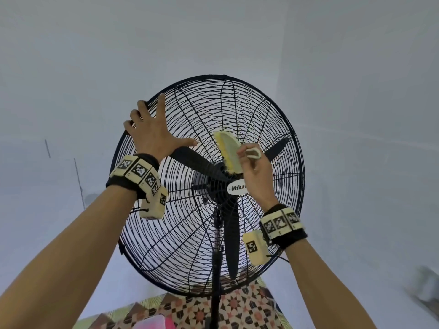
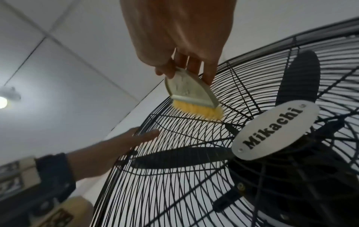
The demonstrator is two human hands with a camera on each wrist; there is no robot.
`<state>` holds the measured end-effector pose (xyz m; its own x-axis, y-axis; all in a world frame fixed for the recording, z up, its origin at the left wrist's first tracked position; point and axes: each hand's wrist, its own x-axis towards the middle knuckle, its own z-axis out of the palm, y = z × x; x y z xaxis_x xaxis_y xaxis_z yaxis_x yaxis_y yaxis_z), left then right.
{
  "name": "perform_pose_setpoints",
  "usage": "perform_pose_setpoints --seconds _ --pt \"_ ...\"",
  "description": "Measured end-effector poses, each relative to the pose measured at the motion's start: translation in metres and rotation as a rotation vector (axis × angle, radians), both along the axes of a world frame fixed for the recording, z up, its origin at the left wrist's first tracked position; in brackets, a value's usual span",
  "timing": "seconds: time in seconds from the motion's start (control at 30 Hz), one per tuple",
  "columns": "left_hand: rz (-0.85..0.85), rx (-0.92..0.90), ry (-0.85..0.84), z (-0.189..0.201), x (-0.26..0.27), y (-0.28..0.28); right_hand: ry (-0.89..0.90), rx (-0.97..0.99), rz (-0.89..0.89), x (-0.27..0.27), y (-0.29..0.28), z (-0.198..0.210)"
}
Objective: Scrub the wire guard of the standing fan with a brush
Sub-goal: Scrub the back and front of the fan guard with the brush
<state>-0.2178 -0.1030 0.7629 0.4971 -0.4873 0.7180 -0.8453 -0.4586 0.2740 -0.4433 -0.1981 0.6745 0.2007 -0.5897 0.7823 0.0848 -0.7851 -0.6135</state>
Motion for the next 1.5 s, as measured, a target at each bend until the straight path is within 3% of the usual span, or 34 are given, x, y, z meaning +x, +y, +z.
perform_pose_setpoints --seconds 0.07,0.2,0.3,0.4,0.5,0.57,0.67,0.73,0.83,0.93,1.03,1.13,1.23,1.37,1.5 --pt "-0.01 0.001 0.001 0.0 -0.001 0.0 -0.088 0.039 0.015 -0.011 -0.003 0.004" --pt "-0.019 0.0 0.0 0.0 -0.002 0.001 -0.316 0.068 -0.15 -0.016 -0.006 -0.005" --pt "-0.015 0.001 0.004 0.0 -0.001 0.001 -0.201 0.056 -0.251 0.001 0.002 -0.028" --pt "-0.009 -0.001 0.004 0.0 0.0 -0.001 -0.017 -0.042 -0.22 0.007 0.006 -0.042" --pt "-0.009 -0.009 -0.003 0.0 -0.001 -0.002 -0.14 0.039 -0.095 -0.01 0.005 -0.032" --pt "-0.011 -0.006 -0.01 -0.001 -0.003 -0.001 -0.246 0.06 -0.134 -0.018 0.003 -0.031" --pt "-0.01 -0.005 -0.01 -0.001 -0.004 0.0 -0.114 -0.009 -0.234 -0.006 0.004 -0.041" --pt "-0.007 -0.007 -0.005 -0.001 -0.003 0.001 -0.011 -0.04 -0.175 -0.002 0.005 -0.047" --pt "-0.016 -0.012 0.007 -0.001 -0.003 0.002 -0.101 0.003 -0.041 -0.015 0.001 -0.036" --pt "-0.019 -0.015 -0.002 -0.001 -0.004 0.001 -0.233 0.009 -0.133 -0.022 -0.003 -0.032" --pt "-0.011 -0.008 -0.01 0.0 -0.005 0.001 -0.122 -0.025 -0.246 -0.007 0.0 -0.042" --pt "-0.005 -0.008 -0.003 0.001 -0.005 0.002 0.005 -0.045 -0.129 -0.002 0.005 -0.048" --pt "-0.014 -0.01 0.001 0.0 -0.005 0.002 -0.065 -0.006 -0.065 -0.015 0.006 -0.04" --pt "-0.018 -0.01 -0.016 -0.001 -0.007 0.003 -0.158 0.0 -0.23 -0.013 0.002 -0.042" --pt "-0.005 -0.001 -0.01 0.0 -0.005 0.003 -0.007 -0.08 -0.159 -0.002 0.009 -0.057"
